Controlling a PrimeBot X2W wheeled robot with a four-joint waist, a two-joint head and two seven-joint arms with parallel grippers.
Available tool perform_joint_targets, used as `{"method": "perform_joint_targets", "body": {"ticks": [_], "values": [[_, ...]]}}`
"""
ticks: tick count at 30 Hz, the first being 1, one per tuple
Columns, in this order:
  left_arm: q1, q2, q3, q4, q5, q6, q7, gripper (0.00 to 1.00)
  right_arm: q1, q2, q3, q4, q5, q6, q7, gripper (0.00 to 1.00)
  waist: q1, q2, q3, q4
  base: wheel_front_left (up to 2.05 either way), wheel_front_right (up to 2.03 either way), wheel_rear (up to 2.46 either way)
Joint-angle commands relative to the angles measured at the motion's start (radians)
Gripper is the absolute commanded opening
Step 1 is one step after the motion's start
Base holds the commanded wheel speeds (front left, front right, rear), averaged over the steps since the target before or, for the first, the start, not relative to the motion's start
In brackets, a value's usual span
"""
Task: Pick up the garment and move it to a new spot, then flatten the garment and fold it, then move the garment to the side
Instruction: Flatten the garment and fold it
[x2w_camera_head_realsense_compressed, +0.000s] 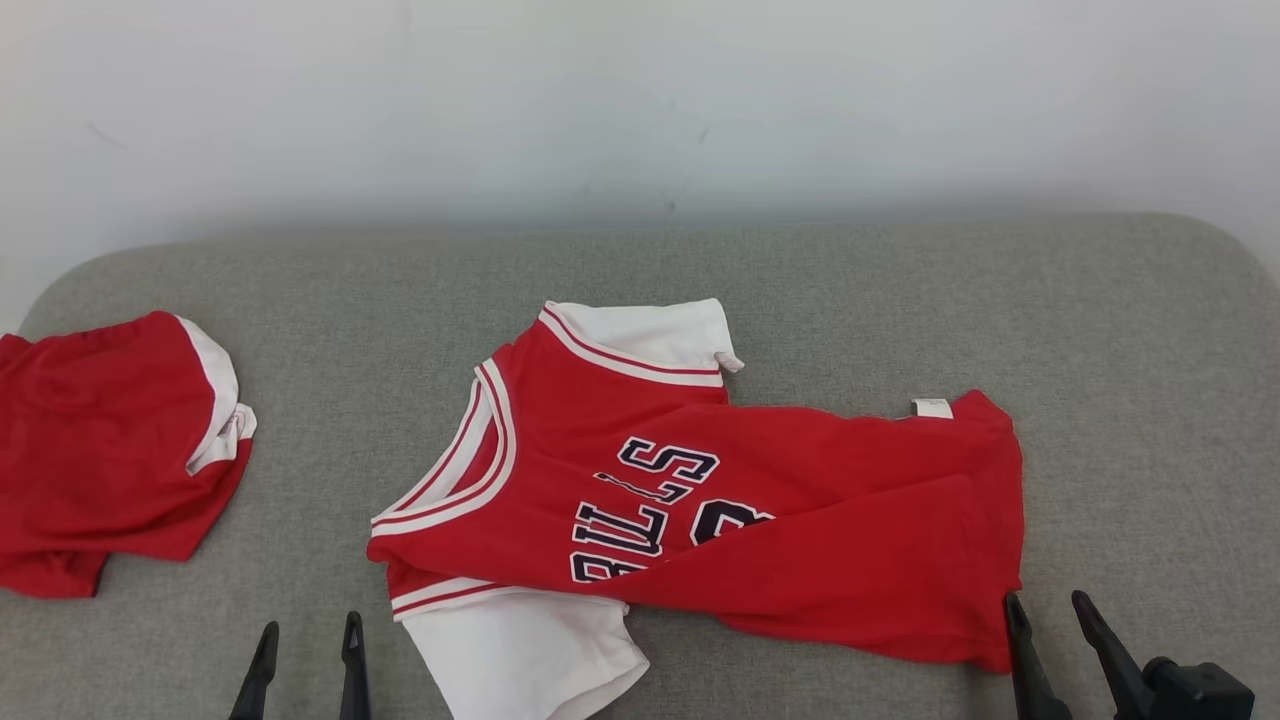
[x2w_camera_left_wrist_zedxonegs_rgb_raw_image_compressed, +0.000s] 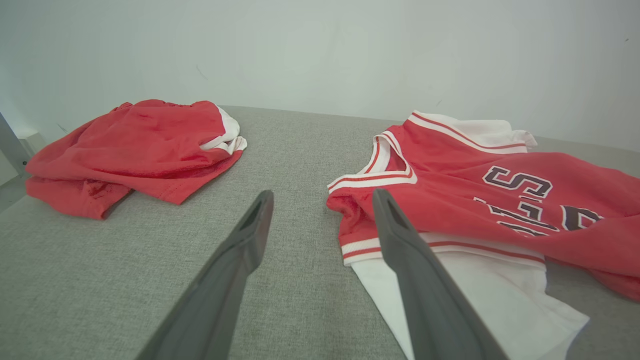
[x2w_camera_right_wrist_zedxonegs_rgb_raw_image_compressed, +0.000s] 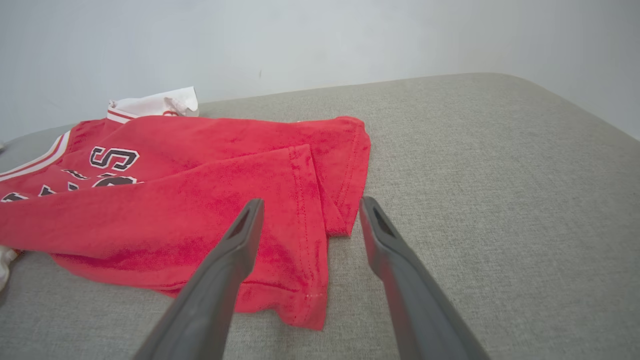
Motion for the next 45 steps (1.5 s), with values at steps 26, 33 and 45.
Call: {"method": "perform_joint_targets", "body": {"ticks": [26, 33, 45], "values": [[0.055, -0.001, 0.040, -0.027, 0.039, 0.007, -0.003, 1.00, 0.081, 0.088, -0.084, -0.173, -0.073, -0.002, 0.000, 1.00, 0.0000, 0.0000, -0.055, 0.012, 0.00, 0.00, 0.00], [0.061, -0.001, 0.043, -0.033, 0.040, 0.009, -0.003, 1.00, 0.089, 0.095, -0.087, -0.174, -0.079, -0.002, 0.000, 1.00, 0.0000, 0.0000, -0.057, 0.016, 0.00, 0.00, 0.00], [0.045, -0.001, -0.085, 0.096, -0.013, -0.021, -0.003, 1.00, 0.057, 0.067, -0.101, -0.058, -0.083, -0.002, 0.000, 1.00, 0.0000, 0.0000, -0.047, 0.011, 0.00, 0.00, 0.00]]}}
